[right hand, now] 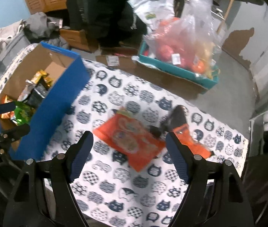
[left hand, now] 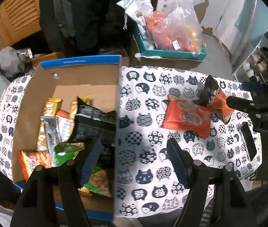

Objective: Organize snacks
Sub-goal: 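Move both tools back toward the red bags on the table, then grasp the red cracker bag with the left tool while the right grasps the orange-black chip bag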

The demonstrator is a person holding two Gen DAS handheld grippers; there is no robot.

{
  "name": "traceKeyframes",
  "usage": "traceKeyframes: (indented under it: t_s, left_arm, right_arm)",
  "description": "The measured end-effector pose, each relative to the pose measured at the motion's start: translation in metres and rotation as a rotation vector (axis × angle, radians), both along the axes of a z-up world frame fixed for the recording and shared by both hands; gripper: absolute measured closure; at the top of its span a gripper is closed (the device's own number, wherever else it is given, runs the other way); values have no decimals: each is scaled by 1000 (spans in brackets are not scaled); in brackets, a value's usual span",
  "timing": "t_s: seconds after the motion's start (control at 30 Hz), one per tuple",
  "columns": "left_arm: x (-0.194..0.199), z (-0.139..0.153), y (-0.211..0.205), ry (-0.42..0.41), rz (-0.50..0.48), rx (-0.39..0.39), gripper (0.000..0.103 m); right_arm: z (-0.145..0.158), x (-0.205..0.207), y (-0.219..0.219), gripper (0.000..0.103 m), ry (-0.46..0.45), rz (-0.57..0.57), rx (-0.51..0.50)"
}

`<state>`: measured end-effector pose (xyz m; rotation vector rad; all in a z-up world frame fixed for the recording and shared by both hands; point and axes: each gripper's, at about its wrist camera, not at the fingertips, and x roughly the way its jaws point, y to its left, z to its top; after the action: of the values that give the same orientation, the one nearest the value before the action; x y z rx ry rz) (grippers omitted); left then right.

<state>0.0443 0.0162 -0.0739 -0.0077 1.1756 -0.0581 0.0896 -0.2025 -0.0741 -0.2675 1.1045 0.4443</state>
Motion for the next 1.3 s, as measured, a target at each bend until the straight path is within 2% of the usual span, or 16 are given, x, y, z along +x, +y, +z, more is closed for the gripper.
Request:
traceKeyframes:
  t_s: [0.2, 0.33, 0.6, 0.9, 1.3]
  left_arm:
    - [17, -9, -24, 37, -10, 4, 28]
    - [28, -23, -44, 61, -37, 47, 28]
    - [51, -49, -64, 101, -50, 62, 28]
    - [69, -75, -78, 160, -66, 37, 28]
    - [70, -104, -77, 239, -67, 31, 28]
  right_arm:
    - [-14, 9, -30, 24, 9, 23, -62]
    - [-32, 17, -47, 23, 17, 67, -122]
    - [-69, 35, -73, 23, 47, 95, -148]
    - [-105, 58, -84, 23, 105, 122, -154]
    - [-150, 75, -75, 22, 154, 167, -234]
